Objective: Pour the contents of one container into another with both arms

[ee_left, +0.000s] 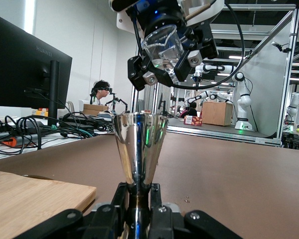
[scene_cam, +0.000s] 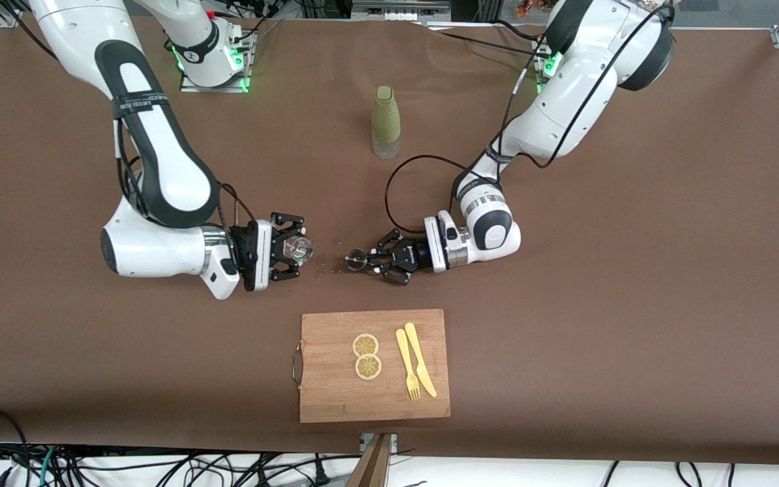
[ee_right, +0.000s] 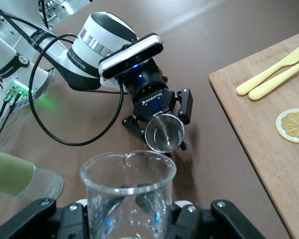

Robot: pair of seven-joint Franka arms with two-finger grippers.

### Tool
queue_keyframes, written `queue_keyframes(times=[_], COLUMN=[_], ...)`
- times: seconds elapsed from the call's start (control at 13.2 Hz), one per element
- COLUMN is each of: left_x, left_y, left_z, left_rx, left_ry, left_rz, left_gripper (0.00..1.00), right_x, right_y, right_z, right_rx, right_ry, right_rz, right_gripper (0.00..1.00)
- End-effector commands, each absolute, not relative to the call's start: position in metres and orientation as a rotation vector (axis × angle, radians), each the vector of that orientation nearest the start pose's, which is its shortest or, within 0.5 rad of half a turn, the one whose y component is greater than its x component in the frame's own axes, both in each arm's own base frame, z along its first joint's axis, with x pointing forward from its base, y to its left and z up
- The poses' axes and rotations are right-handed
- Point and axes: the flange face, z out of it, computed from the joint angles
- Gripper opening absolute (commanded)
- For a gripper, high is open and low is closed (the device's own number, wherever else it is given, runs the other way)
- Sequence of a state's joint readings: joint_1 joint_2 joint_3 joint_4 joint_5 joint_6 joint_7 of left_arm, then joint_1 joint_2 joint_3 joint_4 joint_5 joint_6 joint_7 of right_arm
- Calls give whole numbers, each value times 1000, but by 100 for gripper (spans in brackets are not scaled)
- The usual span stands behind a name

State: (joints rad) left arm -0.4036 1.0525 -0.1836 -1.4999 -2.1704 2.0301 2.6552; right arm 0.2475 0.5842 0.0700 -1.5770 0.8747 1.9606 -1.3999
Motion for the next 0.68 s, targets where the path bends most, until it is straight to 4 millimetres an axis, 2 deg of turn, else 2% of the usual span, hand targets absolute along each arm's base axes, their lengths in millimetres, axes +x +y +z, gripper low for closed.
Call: queue_keyframes(times=[0.0,0.23,0.46,0.61], left_x=[573,569,567,567], left_y=[-422,-429,-432,-432], left_z=[71,71,71,71], left_rx=[1395,1399,1398,1395], left_ry=[-1009,-986,-985,-988], left_rz=[1404,1406,1404,1405], left_gripper=[0,0,0,0], right_x=[636,630,629,628], right_y=[273,297,311,313], right_z=[318,319,328,326], right_rx=[-1936,-1989,-2047,-2083], right_ry=[-1382,-1356,-1403,-1424], right_rz=[-312,-292,-257,-230], right_gripper=[18,18,18,18])
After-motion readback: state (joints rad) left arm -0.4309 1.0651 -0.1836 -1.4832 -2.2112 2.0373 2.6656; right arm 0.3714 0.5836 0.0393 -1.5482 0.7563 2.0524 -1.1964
